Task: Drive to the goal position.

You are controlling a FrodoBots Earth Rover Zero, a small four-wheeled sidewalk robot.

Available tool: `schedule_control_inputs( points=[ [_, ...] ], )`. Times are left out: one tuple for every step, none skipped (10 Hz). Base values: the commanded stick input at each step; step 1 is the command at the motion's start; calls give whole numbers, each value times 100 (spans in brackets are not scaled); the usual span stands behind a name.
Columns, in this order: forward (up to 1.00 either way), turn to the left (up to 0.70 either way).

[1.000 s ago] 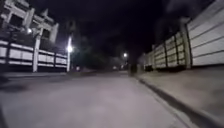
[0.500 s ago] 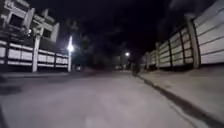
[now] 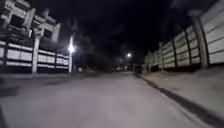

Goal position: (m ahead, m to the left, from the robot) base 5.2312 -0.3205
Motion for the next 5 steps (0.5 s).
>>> schedule_control_inputs(
  points=[
    [70,-35],
    [70,-35],
    [70,-35],
    [70,-35],
    [70,-35]
  ],
)
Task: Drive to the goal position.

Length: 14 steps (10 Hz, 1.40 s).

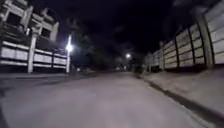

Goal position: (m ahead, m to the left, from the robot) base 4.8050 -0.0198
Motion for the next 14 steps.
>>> schedule_control_inputs(
  points=[
    [70,-35],
    [70,-35],
    [70,-35],
    [70,-35],
    [70,-35],
    [70,-8],
    [70,0],
    [70,0],
    [70,0],
    [70,0],
    [70,0],
    [70,0],
    [70,0],
    [70,0]
  ],
)
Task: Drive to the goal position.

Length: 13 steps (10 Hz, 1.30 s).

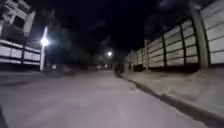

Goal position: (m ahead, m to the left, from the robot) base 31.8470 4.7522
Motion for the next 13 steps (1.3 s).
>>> schedule_control_inputs(
  points=[
    [70,0],
    [70,0],
    [70,-2],
    [70,-21],
    [70,-35],
    [70,-35],
    [70,-35],
    [70,-35],
    [70,-15],
    [70,0],
    [70,0],
    [70,-26],
    [70,-35]
  ],
)
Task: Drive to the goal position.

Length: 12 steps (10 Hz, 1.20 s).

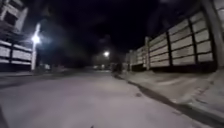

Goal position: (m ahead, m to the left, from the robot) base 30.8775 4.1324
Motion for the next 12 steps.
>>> schedule_control_inputs(
  points=[
    [70,-35],
    [70,-35],
    [70,-32],
    [70,0],
    [70,0],
    [70,0],
    [70,0],
    [70,0],
    [70,0],
    [70,0],
    [70,0],
    [70,0]
  ],
)
